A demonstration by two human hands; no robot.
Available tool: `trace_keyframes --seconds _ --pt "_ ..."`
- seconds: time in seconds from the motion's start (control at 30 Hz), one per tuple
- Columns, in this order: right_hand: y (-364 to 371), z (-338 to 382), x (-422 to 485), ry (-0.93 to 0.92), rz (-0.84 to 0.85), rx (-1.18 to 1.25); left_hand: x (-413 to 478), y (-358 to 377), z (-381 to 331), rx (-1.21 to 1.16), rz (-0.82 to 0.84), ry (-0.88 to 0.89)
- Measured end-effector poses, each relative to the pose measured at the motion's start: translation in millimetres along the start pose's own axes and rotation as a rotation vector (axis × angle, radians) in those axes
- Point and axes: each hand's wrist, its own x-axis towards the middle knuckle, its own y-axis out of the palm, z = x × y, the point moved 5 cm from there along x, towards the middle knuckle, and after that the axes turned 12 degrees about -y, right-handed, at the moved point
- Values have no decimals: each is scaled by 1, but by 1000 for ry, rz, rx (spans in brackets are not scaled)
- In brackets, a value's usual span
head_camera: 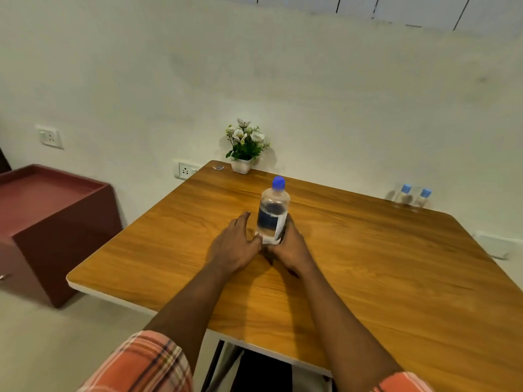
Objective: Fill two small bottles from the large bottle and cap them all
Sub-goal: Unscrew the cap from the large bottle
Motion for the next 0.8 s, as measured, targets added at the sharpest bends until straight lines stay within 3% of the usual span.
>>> trace_keyframes --seconds 0.17,0.4,0.6,0.8 --pt "-35 15 9 211 235 -65 4 -2 -1 -19 26 10" --pt "-90 108 63 -103 80 -462 11 9 -12 -25 26 4" --pt "-63 156 101 -137 319 -899 11 15 -11 12 -36 -12" --pt "-43 151 110 -69 453 -988 11 13 -14 18 -6 -7"
